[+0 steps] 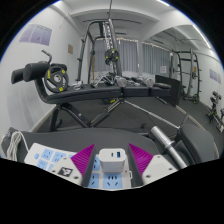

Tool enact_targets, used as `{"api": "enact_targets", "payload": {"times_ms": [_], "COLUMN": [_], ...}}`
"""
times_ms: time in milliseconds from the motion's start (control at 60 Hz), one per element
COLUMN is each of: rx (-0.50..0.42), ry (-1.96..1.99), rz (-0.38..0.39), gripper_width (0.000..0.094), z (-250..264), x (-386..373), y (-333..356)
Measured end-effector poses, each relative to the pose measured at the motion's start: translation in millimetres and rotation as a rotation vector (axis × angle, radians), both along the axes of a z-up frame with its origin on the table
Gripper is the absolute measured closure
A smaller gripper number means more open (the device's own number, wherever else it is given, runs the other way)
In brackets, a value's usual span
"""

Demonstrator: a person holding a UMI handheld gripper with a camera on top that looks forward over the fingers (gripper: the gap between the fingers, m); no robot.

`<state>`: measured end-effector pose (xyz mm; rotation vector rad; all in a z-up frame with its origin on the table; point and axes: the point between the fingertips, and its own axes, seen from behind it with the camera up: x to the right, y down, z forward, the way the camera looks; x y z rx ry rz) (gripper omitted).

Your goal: Unplug charger

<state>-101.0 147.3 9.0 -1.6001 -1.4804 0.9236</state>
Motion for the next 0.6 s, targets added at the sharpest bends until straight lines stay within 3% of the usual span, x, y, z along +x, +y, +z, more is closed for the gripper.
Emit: {"api": "enact_targets", "payload": {"times_ms": [50,100,267,483,600], "rx": [0.009,0.019,-0.015,0.015,0.007], "ry": [0.003,0.012,0.038,0.209,0.164], "rz": [0.002,0.011,0.028,0.005,0.000], "gripper_width": [0.0589,0.0644,0.0668,0.0670,0.0672], "z": [-1,0,15,131,157], "x": [-2,-2,3,-4,1], "y": [0,-2,-3,31,57]}}
